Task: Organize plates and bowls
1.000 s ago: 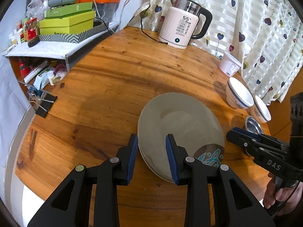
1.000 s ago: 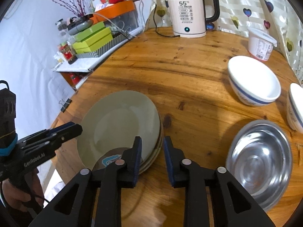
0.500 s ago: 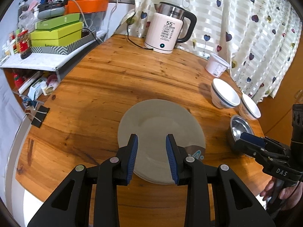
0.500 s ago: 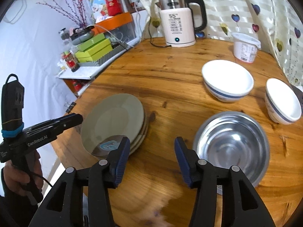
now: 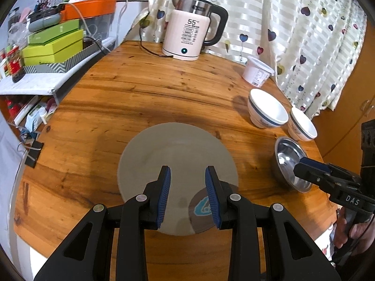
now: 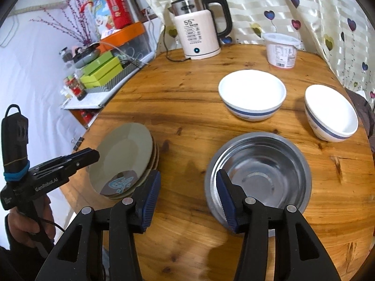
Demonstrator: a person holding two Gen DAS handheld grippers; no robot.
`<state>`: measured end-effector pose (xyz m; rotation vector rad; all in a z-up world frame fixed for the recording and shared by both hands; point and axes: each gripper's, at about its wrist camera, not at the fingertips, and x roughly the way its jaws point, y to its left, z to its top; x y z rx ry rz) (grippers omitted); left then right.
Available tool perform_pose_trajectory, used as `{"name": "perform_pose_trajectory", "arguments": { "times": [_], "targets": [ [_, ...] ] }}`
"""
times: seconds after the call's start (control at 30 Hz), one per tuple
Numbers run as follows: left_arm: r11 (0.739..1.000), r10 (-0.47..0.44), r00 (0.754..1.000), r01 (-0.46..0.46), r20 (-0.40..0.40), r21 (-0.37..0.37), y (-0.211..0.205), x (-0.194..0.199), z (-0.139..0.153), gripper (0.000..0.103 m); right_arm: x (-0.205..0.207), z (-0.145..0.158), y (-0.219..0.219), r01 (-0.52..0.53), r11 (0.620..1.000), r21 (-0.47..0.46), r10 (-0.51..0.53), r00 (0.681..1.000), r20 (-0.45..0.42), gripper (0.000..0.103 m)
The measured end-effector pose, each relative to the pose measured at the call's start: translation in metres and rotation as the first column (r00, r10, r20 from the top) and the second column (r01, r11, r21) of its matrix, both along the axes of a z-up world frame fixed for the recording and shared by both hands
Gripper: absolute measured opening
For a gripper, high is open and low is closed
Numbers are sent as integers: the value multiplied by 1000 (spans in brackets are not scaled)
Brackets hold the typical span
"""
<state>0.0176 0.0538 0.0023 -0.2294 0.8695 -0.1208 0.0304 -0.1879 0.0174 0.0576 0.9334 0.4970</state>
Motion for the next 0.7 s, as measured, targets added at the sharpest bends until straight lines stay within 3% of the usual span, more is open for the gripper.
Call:
{"name": "perform_pose_trajectory", "arguments": {
  "times": [0.37,0.7],
  "targets": [
    [998,-69,997,69,-19,-1,-24,27,4,32,12,-2,-21,56,998,18,-56,998,-14,49],
    [990,-138,990,137,-25,-11,-52,55,10,32,25,-2,-38,104,994,23,-103,994,-16,42]
  ]
}}
